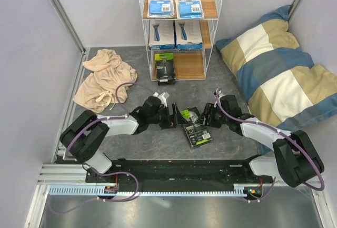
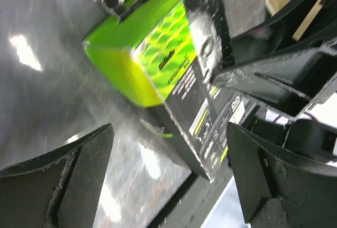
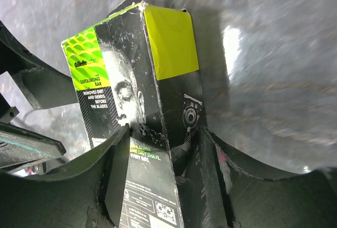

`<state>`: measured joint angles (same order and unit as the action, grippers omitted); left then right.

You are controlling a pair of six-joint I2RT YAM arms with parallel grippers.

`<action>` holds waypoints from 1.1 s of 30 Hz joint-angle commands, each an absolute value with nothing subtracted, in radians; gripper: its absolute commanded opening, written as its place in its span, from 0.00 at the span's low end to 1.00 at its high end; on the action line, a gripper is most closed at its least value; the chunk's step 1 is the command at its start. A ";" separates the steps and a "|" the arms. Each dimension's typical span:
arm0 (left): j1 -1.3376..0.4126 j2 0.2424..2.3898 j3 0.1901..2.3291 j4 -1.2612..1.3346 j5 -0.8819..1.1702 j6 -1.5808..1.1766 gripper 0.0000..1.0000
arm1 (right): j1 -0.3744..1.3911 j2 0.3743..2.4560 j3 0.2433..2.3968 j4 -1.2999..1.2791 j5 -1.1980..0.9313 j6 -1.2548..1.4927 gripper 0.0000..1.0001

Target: Place and organize the shaving razors onto the shelf

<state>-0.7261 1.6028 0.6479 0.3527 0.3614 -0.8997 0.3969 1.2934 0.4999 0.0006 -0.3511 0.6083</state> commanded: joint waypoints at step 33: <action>-1.023 1.003 0.206 0.040 0.176 -1.278 0.91 | 0.925 1.094 0.347 -0.186 -0.310 0.908 0.58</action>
